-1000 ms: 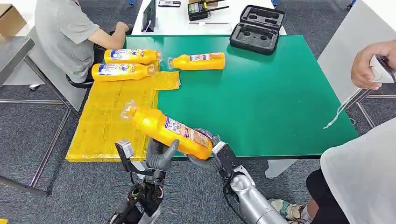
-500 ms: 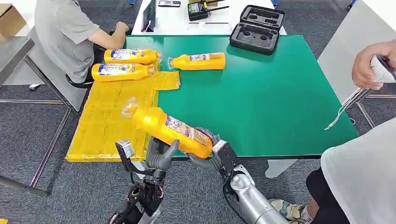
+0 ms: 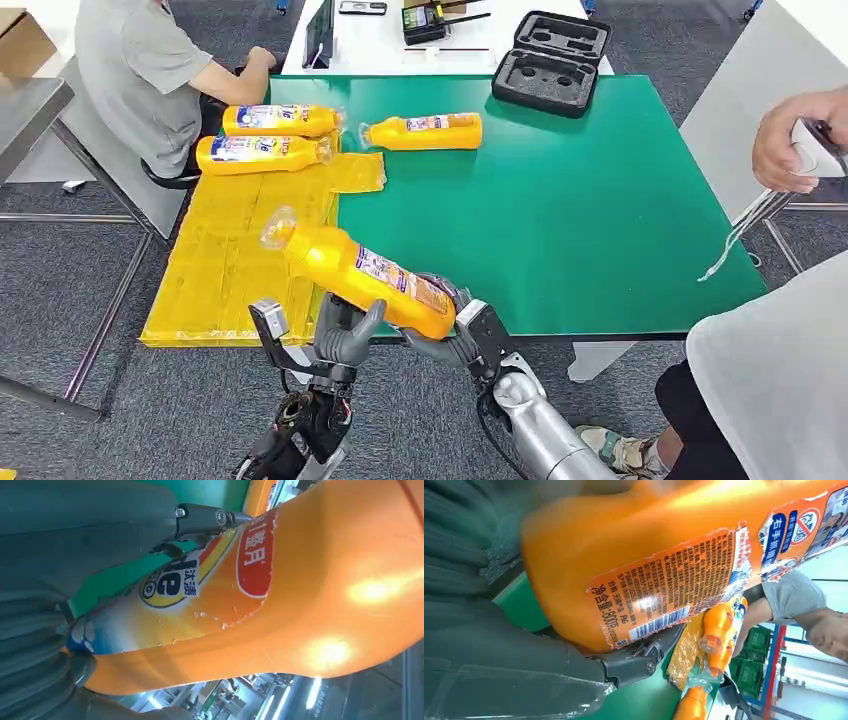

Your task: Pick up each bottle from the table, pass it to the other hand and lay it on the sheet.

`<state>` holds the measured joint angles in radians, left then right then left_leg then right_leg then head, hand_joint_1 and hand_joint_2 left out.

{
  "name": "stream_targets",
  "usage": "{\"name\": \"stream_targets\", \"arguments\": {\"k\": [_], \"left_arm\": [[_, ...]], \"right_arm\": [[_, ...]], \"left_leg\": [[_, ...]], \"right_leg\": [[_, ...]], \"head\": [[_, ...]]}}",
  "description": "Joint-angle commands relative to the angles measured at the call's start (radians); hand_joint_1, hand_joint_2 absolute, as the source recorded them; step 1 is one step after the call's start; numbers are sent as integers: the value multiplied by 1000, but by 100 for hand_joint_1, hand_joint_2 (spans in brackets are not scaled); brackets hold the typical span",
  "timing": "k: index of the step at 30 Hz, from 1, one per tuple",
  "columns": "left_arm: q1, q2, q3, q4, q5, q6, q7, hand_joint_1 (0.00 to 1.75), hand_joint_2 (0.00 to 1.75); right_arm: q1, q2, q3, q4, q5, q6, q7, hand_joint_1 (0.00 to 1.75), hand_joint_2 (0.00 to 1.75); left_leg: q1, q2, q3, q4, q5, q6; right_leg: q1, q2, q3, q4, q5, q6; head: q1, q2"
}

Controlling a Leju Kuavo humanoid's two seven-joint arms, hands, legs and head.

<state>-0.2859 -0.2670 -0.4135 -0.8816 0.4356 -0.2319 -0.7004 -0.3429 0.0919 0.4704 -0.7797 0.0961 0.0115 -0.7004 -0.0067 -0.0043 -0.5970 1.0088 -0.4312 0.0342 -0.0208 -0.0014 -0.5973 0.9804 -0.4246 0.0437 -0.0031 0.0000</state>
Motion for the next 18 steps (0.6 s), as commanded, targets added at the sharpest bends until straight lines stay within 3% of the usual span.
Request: {"name": "stream_targets", "arguments": {"k": [1,18], "left_arm": [[-60,11,-37,86,8,-15,2,0,175],[-58,15,-40,101,9,-30,2,0,175]], "right_arm": [[-33,-2,-17,41,-1,19,2,168,175],[-12,-14,-28,18,-5,17,2,169,175]], "left_leg": [[1,0,2,0,0,-1],[1,0,3,0,-1,-2]], "right_leg": [[1,0,2,0,-1,-1],[1,-1,3,-1,-1,-2]], "head": [[0,0],[0,0]]}}
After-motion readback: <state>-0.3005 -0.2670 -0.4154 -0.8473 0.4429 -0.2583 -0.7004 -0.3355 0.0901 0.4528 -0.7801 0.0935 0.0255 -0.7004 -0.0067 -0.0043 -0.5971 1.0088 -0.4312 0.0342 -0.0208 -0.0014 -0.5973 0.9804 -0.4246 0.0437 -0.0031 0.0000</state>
